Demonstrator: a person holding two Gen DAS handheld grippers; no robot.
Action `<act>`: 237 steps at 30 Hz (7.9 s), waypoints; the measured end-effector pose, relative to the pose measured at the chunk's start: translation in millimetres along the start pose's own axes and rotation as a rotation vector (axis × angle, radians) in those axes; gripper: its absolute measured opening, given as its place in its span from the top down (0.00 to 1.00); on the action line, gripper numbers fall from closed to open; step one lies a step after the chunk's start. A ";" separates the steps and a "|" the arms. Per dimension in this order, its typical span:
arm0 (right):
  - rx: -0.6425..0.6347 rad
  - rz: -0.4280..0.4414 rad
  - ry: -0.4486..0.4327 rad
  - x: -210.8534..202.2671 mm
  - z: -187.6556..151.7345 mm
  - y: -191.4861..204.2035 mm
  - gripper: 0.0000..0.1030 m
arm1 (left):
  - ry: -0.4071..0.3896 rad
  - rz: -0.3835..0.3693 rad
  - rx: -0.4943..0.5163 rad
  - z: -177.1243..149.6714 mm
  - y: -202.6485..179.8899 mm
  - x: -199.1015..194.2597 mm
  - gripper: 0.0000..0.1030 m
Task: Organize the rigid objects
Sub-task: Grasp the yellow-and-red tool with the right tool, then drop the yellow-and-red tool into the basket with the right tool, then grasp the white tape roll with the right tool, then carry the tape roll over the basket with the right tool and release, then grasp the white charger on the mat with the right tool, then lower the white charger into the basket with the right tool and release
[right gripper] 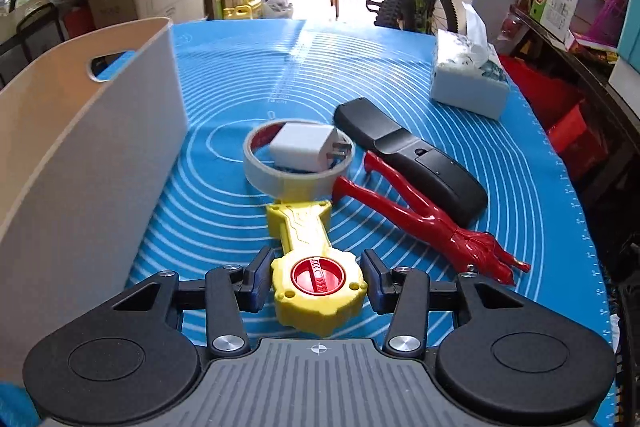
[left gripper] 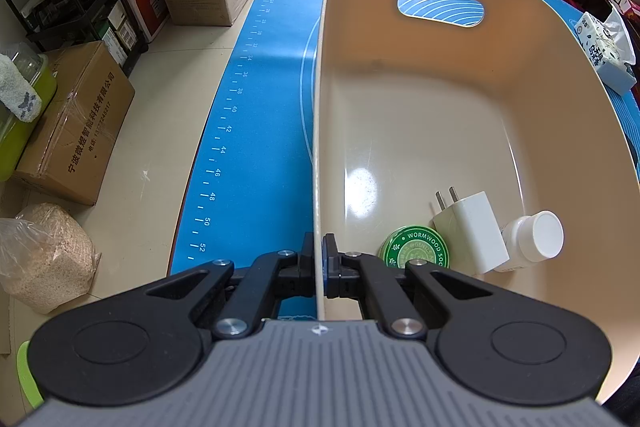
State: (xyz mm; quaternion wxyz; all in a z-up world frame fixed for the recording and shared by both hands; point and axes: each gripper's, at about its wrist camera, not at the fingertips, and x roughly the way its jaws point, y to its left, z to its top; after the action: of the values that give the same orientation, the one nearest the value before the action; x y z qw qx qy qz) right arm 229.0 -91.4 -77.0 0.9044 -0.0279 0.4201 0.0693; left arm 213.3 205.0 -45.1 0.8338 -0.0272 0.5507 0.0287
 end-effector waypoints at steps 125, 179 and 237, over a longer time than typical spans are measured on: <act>-0.112 0.188 -0.248 -104.1 90.9 135.5 0.72 | -0.001 -0.014 -0.002 -0.6 2.0 0.8 0.96; -0.029 0.048 -0.171 -71.3 58.5 25.6 0.22 | -0.001 -0.014 -0.002 1.8 2.9 -0.4 0.96; -0.047 0.029 -0.196 -37.8 49.2 41.4 0.58 | 0.009 -0.005 0.001 1.1 2.3 2.7 0.96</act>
State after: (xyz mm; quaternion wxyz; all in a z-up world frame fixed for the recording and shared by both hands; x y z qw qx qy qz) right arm 235.9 -49.0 -16.1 0.9392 -0.0361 0.3281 0.0945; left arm 215.2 207.4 -47.2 0.8315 -0.0285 0.5542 0.0263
